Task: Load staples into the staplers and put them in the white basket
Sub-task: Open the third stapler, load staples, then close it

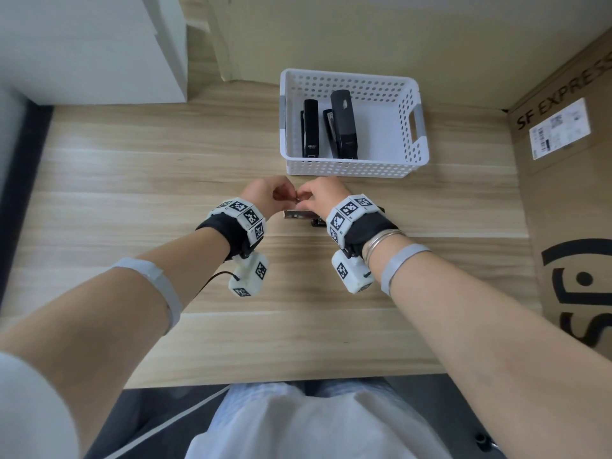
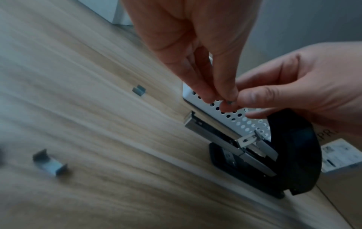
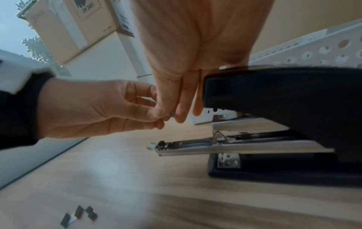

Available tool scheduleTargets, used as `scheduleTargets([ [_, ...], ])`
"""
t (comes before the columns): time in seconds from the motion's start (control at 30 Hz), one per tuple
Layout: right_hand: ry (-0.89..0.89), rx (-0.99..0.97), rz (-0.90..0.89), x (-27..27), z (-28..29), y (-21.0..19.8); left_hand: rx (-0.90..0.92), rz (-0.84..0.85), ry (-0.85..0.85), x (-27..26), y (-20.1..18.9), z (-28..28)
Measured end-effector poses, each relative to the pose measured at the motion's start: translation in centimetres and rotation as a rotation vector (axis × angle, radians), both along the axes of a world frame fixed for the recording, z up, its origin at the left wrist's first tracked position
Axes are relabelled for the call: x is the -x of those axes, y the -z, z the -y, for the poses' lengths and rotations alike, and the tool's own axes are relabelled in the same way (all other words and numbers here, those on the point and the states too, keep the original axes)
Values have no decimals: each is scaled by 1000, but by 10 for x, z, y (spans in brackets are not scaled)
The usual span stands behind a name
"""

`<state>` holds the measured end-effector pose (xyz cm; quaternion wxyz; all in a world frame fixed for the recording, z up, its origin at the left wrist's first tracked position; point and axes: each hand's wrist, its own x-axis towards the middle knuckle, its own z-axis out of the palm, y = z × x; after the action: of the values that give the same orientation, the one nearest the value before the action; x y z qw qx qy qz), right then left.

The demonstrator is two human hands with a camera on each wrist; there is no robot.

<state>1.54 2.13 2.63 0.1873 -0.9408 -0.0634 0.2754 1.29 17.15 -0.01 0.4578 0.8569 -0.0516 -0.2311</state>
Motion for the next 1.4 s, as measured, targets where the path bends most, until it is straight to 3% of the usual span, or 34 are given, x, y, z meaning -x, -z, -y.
scheduleTargets([
  [0.23, -4, -15, -15, 4, 3, -5, -2, -38, -44, 6, 7, 1],
  [0.43, -122, 238, 95, 14, 2, 0, -206, 3, 26, 11, 14, -1],
  [0.63, -165, 324, 122, 14, -3, 9, -230, 27, 64, 14, 15, -6],
  [0.87, -168, 335, 150, 14, -3, 13, -354, 115, -49, 6, 21, -27],
  [1.23, -122, 410, 69, 6, -11, 11, -476, 29, -143, -2, 34, -43],
  [1.4, -65, 446, -16, 5, -8, 6, -504, 73, -58, -7, 35, -37],
])
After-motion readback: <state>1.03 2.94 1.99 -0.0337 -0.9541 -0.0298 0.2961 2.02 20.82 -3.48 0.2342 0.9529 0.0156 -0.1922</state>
